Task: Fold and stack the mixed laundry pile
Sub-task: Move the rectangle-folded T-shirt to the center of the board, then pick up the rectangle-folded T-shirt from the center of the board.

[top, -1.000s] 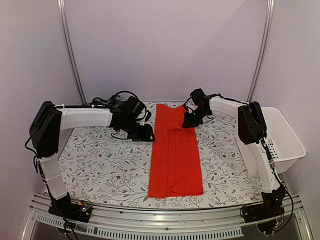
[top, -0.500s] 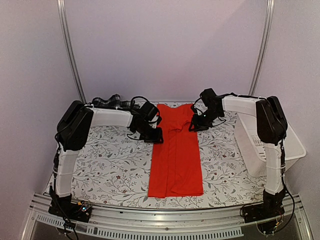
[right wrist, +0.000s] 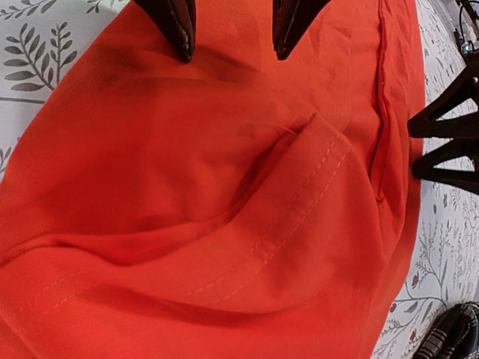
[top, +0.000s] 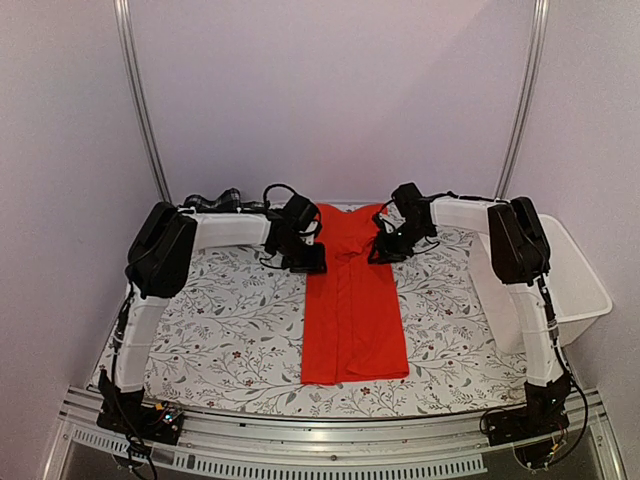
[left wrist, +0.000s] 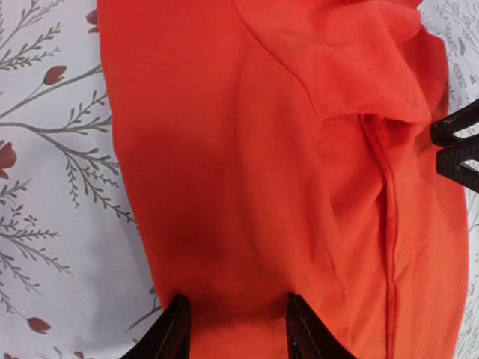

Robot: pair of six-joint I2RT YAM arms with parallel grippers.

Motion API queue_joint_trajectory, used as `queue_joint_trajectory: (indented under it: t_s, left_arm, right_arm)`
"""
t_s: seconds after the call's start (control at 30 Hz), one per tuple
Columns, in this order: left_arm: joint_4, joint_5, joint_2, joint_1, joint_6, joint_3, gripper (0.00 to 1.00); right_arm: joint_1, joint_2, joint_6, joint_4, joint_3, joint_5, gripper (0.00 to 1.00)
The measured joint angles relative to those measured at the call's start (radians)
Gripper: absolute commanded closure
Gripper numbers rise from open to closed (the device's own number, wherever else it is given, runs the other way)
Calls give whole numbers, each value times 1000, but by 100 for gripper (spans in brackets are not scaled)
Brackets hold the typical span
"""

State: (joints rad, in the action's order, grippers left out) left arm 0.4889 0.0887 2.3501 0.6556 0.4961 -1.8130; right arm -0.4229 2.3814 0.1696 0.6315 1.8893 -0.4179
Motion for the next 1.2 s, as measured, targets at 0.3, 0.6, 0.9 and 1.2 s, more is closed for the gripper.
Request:
queue_joint_trajectory:
  t_s: [0.3,0.6,0.9,1.2]
  left_arm:
    - [-46,-21,-315,3,-21,309,41]
    - [-186,69,-717,240,179,786,45]
    - [-196,73,-711,449,393,943,47]
    - [-263,57,-669,453,480,968,54]
  right_arm:
    - [5,-290,13,19,-319,-92,53]
    - [-45,-788,101,3,-842,-230,54]
    - [-110,-817,178,-29,-1122,-269,53]
    - [-138,-773,207,-124,-1131,-275,55]
